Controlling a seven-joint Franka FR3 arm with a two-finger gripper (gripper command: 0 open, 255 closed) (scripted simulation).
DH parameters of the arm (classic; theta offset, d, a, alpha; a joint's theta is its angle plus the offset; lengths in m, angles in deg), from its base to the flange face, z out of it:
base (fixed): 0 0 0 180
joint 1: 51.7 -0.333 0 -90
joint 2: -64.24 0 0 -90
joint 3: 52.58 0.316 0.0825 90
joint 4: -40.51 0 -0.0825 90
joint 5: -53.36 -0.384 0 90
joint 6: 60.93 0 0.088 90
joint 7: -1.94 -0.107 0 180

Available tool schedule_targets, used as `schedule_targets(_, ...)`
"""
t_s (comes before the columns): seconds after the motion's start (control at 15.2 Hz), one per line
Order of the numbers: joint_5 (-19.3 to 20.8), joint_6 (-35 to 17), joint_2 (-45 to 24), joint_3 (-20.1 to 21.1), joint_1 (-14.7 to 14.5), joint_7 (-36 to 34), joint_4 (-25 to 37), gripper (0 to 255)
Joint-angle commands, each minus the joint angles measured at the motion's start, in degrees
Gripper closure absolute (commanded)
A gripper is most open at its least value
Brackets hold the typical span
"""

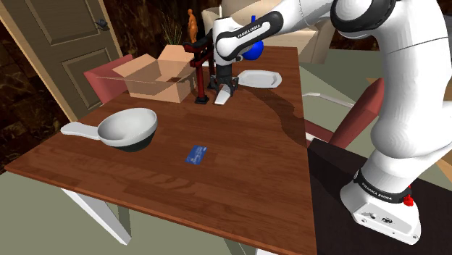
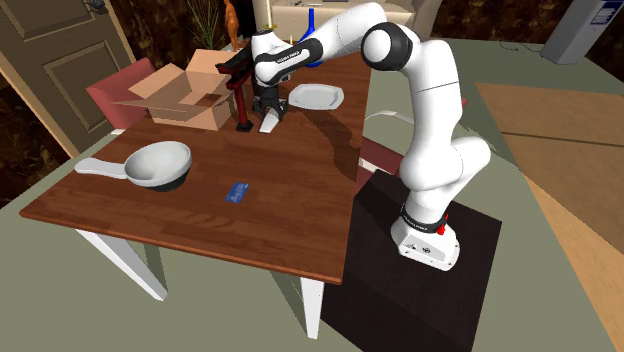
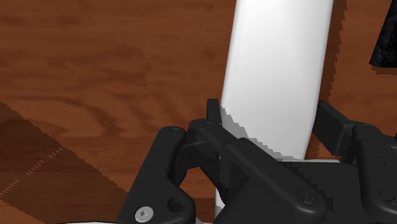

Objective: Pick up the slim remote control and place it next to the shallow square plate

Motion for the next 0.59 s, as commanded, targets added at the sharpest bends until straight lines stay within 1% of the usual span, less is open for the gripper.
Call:
schedule_targets(0.0,0.0,0.0,0.0,0.0,0.0,0.0,0.0,0)
schedule_targets(0.33,0.0,0.0,0.0,0.0,0.0,0.0,0.0,0)
schedule_targets(0.53,-1.3,4.5,2.2,0.9,0.2,0.8,2.5,0)
